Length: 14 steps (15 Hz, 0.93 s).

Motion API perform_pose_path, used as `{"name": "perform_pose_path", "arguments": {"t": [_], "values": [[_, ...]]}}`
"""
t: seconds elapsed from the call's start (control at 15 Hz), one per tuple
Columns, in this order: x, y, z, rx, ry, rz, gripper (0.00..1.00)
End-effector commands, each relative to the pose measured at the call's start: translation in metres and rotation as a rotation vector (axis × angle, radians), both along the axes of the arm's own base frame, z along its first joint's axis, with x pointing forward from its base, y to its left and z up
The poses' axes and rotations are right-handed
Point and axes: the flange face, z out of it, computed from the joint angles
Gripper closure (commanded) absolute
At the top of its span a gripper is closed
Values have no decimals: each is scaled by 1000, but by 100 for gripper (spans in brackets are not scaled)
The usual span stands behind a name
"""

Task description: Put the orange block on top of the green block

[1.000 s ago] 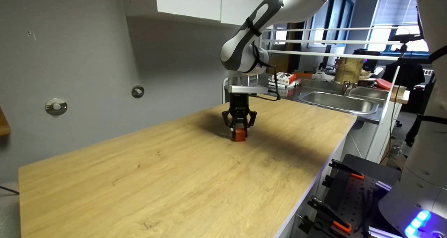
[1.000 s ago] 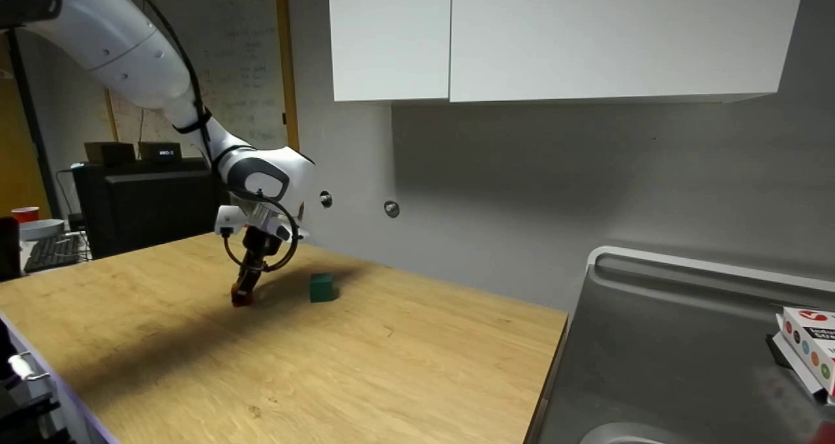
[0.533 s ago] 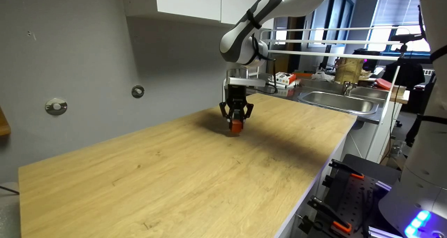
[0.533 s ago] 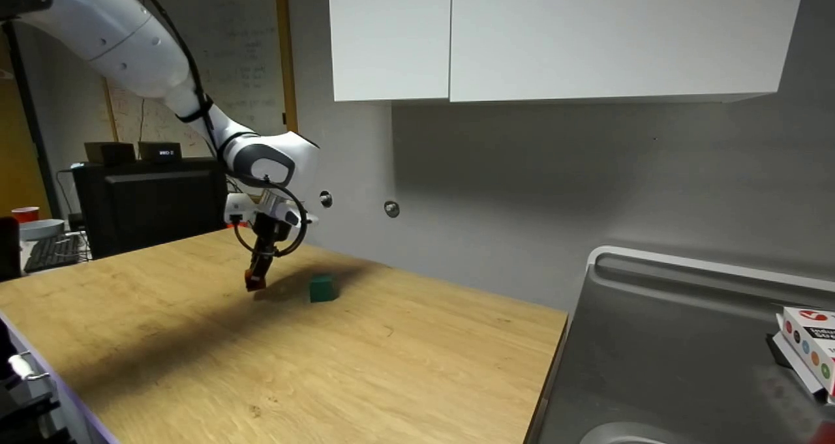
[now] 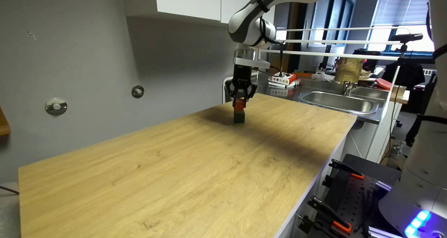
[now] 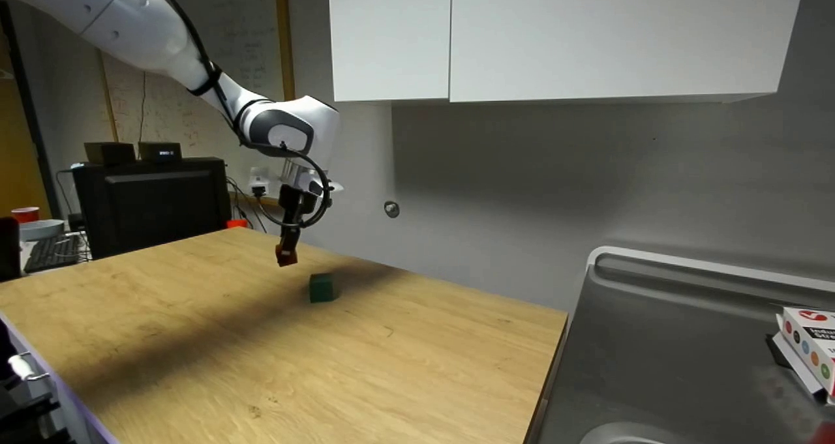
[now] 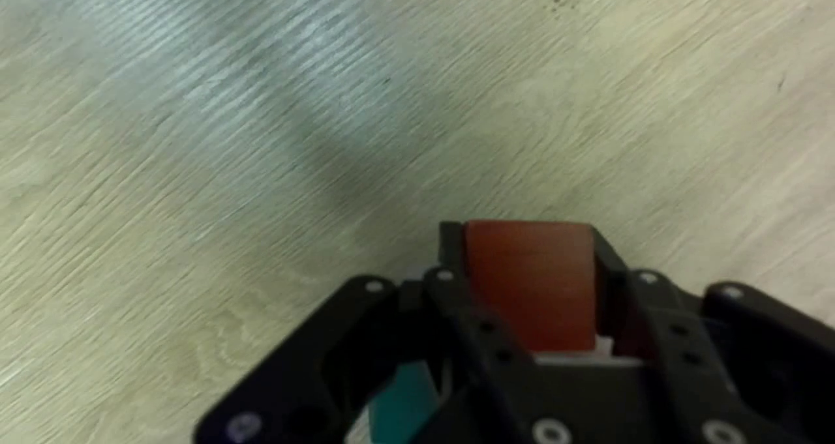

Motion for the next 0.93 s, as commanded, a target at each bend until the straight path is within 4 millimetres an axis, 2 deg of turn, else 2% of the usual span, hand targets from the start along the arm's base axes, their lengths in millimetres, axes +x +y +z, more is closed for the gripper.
{"name": "perform_pose_path", "arguments": {"t": [0.0,0.67,0.87], "values": [[8,-21,10,-15,18,-32,81],[37,-55,-21,-14,77,-54,81],[47,-67,-24,-15,87,-59,81]]}}
